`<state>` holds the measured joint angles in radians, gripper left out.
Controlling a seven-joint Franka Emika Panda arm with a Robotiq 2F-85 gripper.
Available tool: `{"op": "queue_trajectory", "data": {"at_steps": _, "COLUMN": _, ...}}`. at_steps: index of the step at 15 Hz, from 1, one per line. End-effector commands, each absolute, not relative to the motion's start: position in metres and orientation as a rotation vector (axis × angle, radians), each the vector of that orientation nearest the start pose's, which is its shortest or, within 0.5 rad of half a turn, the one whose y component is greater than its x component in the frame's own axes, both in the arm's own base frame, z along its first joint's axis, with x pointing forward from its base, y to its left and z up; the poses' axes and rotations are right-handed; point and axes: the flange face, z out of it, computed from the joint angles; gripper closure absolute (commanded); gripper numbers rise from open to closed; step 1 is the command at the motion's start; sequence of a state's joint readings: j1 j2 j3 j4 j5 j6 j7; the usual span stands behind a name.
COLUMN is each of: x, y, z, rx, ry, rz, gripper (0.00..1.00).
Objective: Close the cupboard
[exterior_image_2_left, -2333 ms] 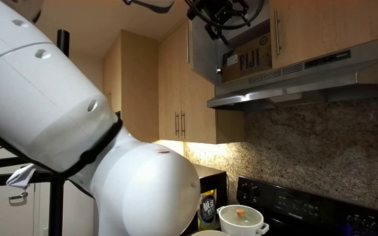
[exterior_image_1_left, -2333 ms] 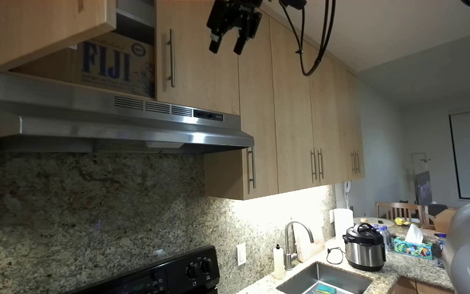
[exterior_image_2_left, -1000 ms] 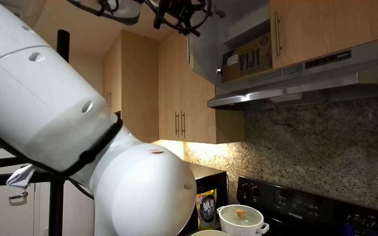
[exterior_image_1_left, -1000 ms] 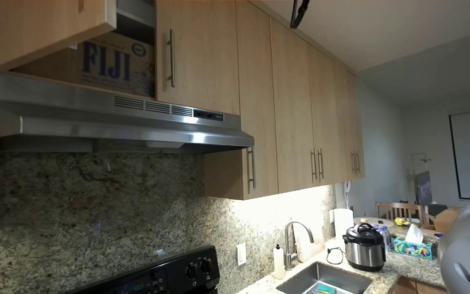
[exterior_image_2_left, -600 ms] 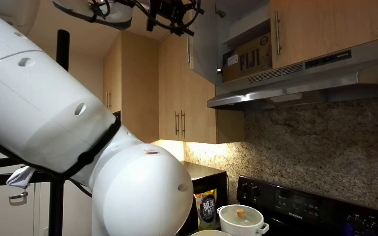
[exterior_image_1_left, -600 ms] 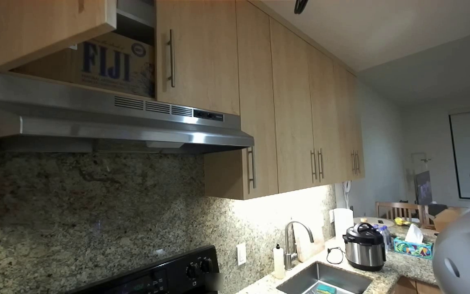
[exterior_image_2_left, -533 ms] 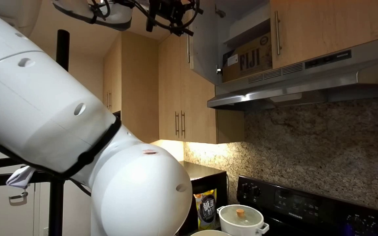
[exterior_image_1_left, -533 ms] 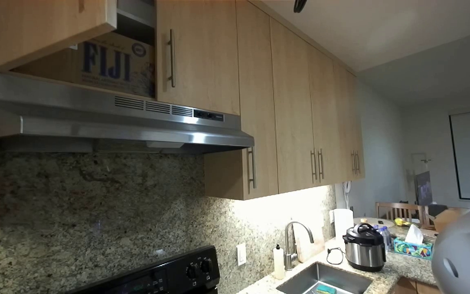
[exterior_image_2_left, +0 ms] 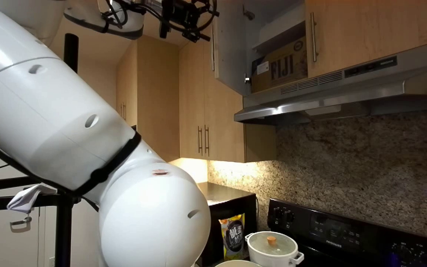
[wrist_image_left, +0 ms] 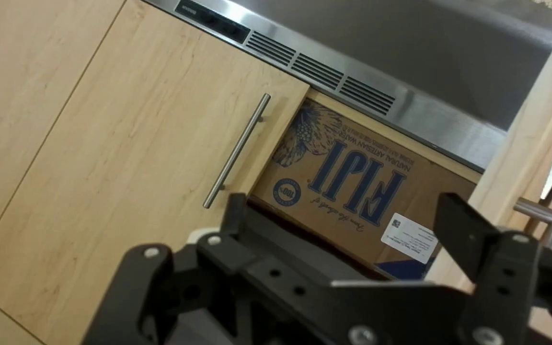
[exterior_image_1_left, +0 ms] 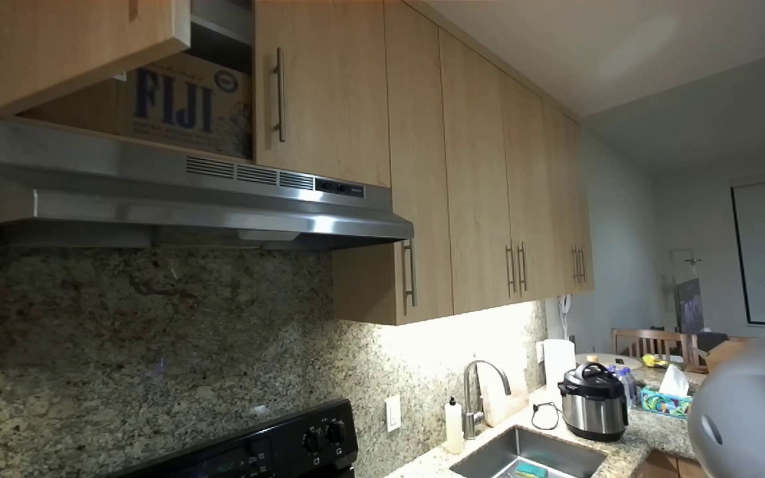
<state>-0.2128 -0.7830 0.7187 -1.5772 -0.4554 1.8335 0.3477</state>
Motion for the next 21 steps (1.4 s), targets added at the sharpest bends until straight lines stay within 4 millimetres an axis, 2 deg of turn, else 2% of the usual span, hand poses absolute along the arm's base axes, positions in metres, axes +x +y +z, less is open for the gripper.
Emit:
{"op": "queue_trajectory", "data": {"at_steps": 1, "x": 0.183, "y": 0.339, "z": 0.901, "rx": 2.125, "ry": 0.266, "rz": 1.436, "gripper": 0.0}}
{"op": "queue_trajectory", "data": {"at_steps": 6, "x": 0.206, "y": 0.353, "z": 0.907, "rx": 2.097, "ry": 0.434, "rz": 1.395, "gripper": 0.0}}
{"op": "queue_trajectory", "data": {"at_steps": 13, "x": 0.236, "y": 0.365, "z": 0.903, "rx": 2.054, "ry": 0.583, "rz": 1.333, "gripper": 0.0}}
{"op": "queue_trajectory", "data": {"at_steps": 17, "x": 0.248, "y": 0.358, "z": 0.911, "rx": 2.059, "ry": 0.575, "rz": 1.346, "gripper": 0.0}}
{"op": "queue_trajectory", "data": {"at_steps": 21, "x": 0.265, "y": 0.339, "z": 0.924, "rx": 2.071, "ry": 0.518, "rz": 1.385, "gripper": 0.0}}
